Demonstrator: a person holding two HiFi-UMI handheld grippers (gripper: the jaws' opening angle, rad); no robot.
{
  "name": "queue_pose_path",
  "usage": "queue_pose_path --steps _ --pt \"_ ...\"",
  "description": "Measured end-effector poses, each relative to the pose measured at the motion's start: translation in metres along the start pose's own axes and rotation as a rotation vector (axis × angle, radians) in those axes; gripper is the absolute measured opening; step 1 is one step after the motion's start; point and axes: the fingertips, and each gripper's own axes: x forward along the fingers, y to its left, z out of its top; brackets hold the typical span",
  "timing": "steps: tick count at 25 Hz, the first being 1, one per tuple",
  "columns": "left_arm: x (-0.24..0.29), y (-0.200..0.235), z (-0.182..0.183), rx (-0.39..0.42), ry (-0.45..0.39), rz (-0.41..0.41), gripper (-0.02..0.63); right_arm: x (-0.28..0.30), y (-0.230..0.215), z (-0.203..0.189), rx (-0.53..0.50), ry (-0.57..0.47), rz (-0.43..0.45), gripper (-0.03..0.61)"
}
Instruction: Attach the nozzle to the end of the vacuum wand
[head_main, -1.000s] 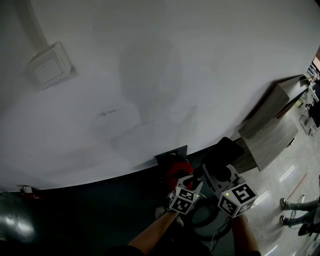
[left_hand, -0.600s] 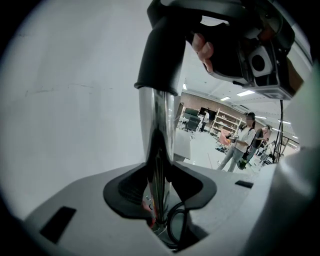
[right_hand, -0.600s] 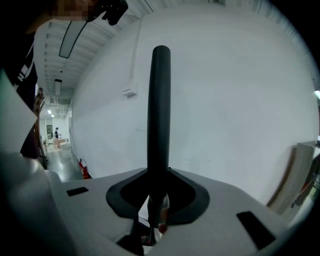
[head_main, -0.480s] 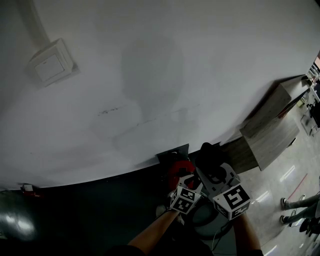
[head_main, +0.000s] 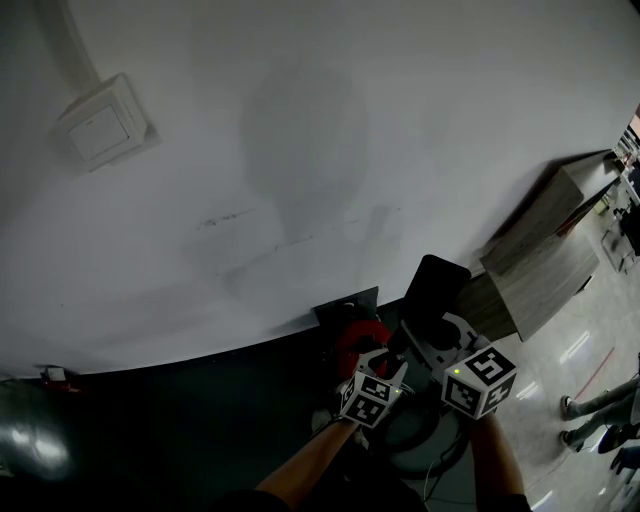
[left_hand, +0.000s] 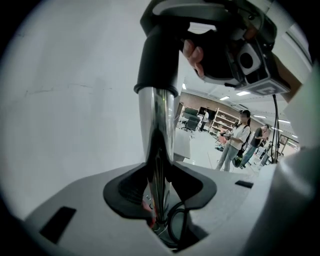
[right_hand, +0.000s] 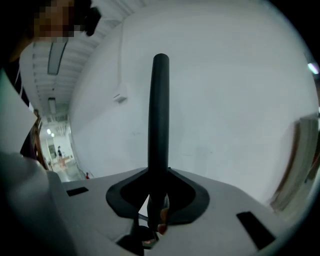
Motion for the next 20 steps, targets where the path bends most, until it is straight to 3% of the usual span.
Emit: queue_pose_path --steps 2,4,9,11,20 --pt "-0.001 0.001 -0.002 0.000 0.004 0.000 0.150 -0.001 -0.004 -0.001 0.036 -0.008 0.003 0.092" --pt "-0.002 0.004 -0.002 -0.002 0.006 0.005 0.150 0.002 0.000 0.000 0.003 -0.002 0.003 0.092" --pt "-0.001 0.004 -0.002 0.002 0.010 0.007 0.150 0.016 0.029 -0.004 -0.216 0.060 0.026 0.092" --pt "-0.001 0.003 -0.002 0.002 0.010 0.007 0.150 0.019 0.036 -0.007 -0.259 0.068 0.039 0.092" --pt "-0.004 0.003 -0.006 -0.004 0.006 0.004 0.150 0.015 0.014 -0.004 -0.041 0.017 0.046 0.092"
